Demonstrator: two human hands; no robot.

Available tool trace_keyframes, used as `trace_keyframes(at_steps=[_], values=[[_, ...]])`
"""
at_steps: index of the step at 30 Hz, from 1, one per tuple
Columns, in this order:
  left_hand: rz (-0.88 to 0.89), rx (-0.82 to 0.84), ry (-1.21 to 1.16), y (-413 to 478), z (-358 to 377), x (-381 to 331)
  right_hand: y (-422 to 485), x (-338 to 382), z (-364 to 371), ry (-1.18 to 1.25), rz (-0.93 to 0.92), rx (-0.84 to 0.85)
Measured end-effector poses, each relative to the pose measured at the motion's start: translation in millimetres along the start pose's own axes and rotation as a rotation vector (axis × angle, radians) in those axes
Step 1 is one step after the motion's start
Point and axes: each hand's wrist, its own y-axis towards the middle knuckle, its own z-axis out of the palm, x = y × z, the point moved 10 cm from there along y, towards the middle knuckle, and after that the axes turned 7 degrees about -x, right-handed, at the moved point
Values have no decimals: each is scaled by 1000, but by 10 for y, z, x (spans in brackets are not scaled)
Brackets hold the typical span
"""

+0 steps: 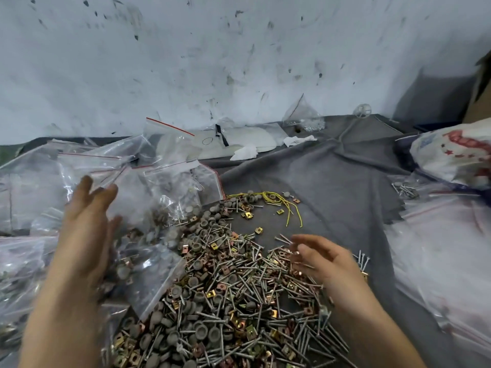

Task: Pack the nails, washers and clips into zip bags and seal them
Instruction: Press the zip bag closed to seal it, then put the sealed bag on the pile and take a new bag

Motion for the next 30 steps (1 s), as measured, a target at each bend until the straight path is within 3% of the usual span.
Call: trace_keyframes(at_steps=[3, 5, 7, 12, 17, 23, 25, 28, 30], values=[[56, 43, 7, -37, 99, -105, 254, 165, -535, -769, -252, -271], [78, 97, 66, -161, 290, -110, 411, 59, -969, -1129, -117, -413], [122, 154, 172, -350, 526, -108, 482, -111, -1378, -1211, 106, -465], [381, 281, 486, -867, 1038, -309, 473, -484, -1813, -1209, 403, -445], [425, 428, 607, -1062, 1292, -230, 531, -455, -1826, -1249, 316, -449], [367, 550, 587, -1133, 1365, -136, 524, -272, -1830, -1086, 207, -488], [369, 556, 597, -1117, 1362, -117, 475, -94, -1815, -971, 81, -593], [390, 547, 570, -1102, 1352, -144, 169, 432, -1622, -635, -396, -788], [413, 550, 535, -1117, 1369, -182, -13, 626, -1429, -321, -525, -769]])
